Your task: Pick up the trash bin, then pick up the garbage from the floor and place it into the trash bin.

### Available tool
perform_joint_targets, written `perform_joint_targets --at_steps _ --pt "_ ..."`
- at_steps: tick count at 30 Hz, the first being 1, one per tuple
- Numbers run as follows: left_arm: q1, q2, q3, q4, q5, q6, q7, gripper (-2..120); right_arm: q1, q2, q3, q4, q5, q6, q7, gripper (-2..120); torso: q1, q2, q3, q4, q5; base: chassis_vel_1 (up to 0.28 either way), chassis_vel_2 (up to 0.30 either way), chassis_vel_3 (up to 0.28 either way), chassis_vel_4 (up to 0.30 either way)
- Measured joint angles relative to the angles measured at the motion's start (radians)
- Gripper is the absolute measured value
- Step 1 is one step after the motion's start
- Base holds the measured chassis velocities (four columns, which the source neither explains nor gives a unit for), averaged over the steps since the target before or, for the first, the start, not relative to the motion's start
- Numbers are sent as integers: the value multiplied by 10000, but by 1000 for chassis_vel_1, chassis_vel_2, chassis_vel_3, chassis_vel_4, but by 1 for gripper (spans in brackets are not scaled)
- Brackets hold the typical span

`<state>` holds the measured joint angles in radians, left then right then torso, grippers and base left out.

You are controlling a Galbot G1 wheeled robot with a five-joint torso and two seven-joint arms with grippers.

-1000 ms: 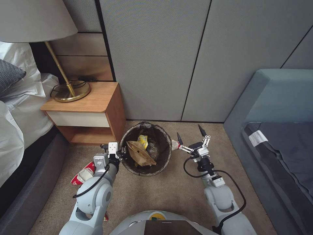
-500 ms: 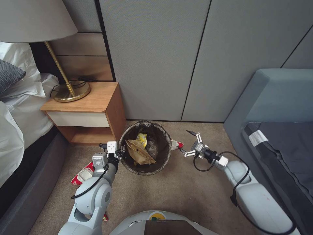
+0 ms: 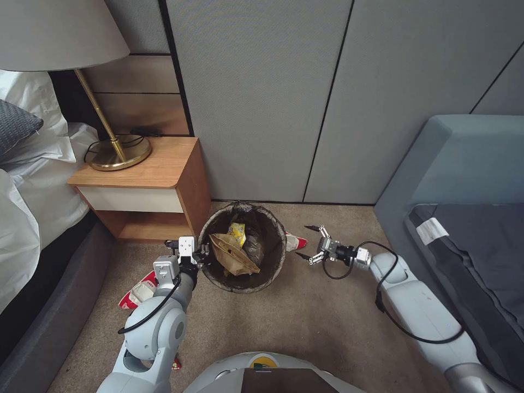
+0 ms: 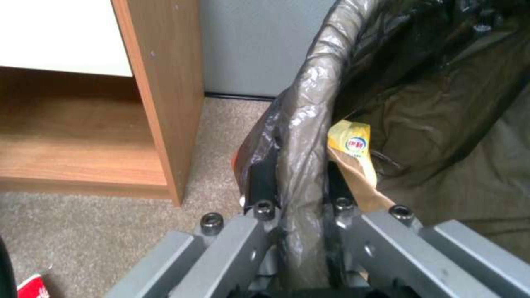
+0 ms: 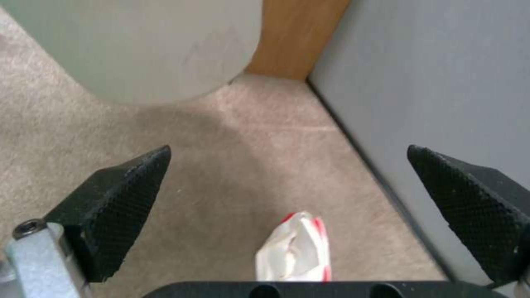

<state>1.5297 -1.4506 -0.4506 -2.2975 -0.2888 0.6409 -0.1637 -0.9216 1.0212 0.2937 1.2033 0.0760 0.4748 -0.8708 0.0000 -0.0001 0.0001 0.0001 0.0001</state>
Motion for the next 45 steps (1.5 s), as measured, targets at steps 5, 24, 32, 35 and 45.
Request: perform_joint_targets --at_steps 5,24,32,35,45 --pt "6 -60 36 58 70 0 15 0 522 75 -613 -553 -74 -194 34 100 0 0 0 0 -2 0 0 0 0" --pt "43 -184 64 159 194 -21 50 0 2760 1028 -2242 -3344 -770 -107 484 100 0 0 0 -2 -2 0 0 0 0" --pt "23 -188 49 160 195 -24 54 0 3082 1390 -2525 -4149 -967 -15 690 100 0 0 -1 -2 -2 0 0 0 0" --pt "15 -191 46 157 192 -26 57 0 3111 1444 -2569 -4259 -982 -11 732 100 0 0 0 -3 -1 0 0 0 0" --pt "0 -182 18 125 179 -28 63 0 3236 1628 -2503 -4961 -1172 90 974 100 0 0 0 -1 -1 0 0 0 0"
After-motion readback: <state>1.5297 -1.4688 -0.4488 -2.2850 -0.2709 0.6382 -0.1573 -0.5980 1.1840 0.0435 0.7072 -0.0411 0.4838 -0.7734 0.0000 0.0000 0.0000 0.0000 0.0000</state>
